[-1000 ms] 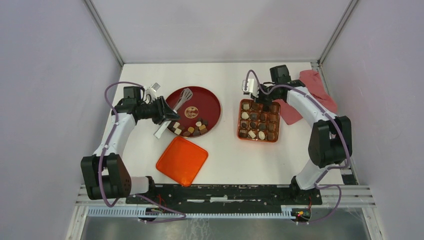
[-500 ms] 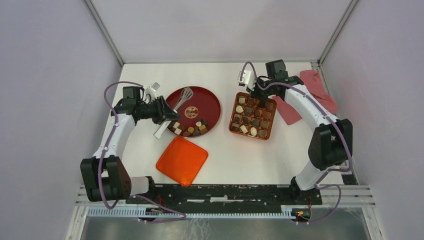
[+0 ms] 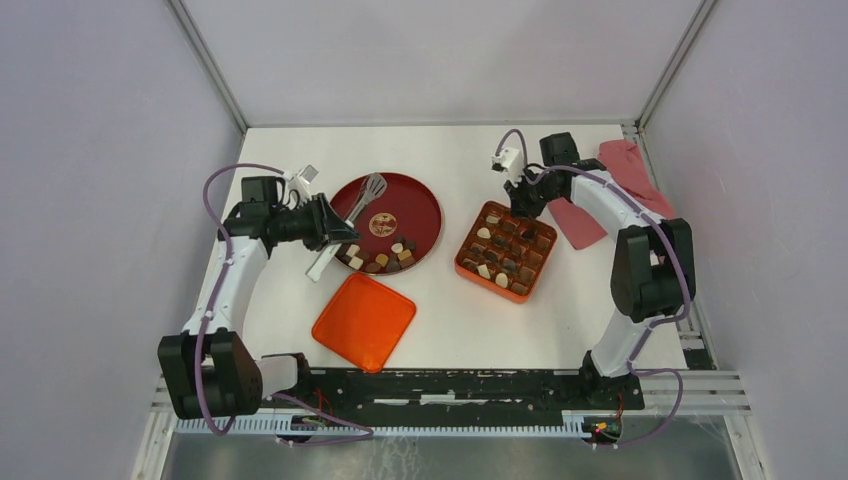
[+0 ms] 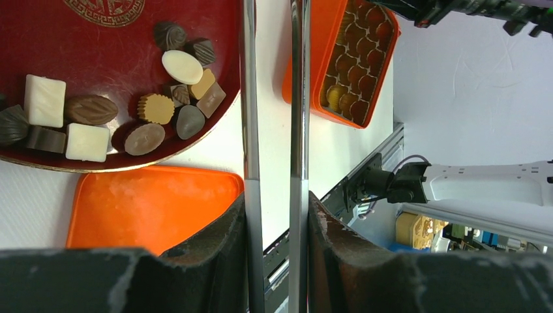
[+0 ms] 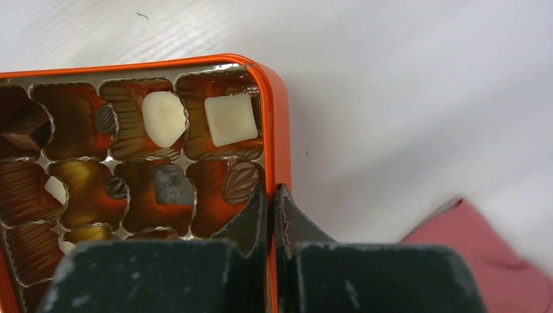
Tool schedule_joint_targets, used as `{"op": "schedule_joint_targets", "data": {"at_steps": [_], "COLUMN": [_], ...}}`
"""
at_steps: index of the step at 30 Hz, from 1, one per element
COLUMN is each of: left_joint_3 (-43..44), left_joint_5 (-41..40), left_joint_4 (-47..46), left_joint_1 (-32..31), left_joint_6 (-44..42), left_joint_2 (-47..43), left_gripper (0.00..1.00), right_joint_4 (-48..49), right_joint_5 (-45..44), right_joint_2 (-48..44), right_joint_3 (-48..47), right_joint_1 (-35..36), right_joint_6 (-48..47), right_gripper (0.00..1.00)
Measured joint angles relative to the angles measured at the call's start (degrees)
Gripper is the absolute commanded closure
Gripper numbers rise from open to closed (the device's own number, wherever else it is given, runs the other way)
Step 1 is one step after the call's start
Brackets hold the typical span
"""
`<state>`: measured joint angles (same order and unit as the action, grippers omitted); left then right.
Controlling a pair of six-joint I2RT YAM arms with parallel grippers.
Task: Pack the chocolate
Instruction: Adjust the packing box at the center of the board.
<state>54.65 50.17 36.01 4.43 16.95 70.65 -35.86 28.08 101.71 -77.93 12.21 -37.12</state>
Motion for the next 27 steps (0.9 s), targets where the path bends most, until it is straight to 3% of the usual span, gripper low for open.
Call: {"op": "schedule_joint_targets", "data": {"at_steps": [7, 21, 27], "left_joint_3": [-0.4, -2.3, -2.3], "left_joint_5": [0.5, 0.9, 0.3], "left_joint_4": [-0.6, -2.5, -3.4], "left_joint_1": [-0.1, -2.1, -4.3], "left_joint_6": [1.3, 3.5, 5.0], "left_joint_2": [-1.4, -1.7, -1.7], "left_gripper": [0.98, 0.98, 0.98], "right_joint_4": [3.8, 6.8, 7.1], "right_joint_5": [0.9, 2.3, 2.6], "right_joint_2": [3.3, 6.9, 7.5], "right_joint_3": [3.1, 2.7, 1.9], "right_joint_1": [-4.8, -5.0, -5.0], "right_joint_6": [5.3, 10.7, 12.4], "right_gripper": [0.97, 0.91, 0.68]}}
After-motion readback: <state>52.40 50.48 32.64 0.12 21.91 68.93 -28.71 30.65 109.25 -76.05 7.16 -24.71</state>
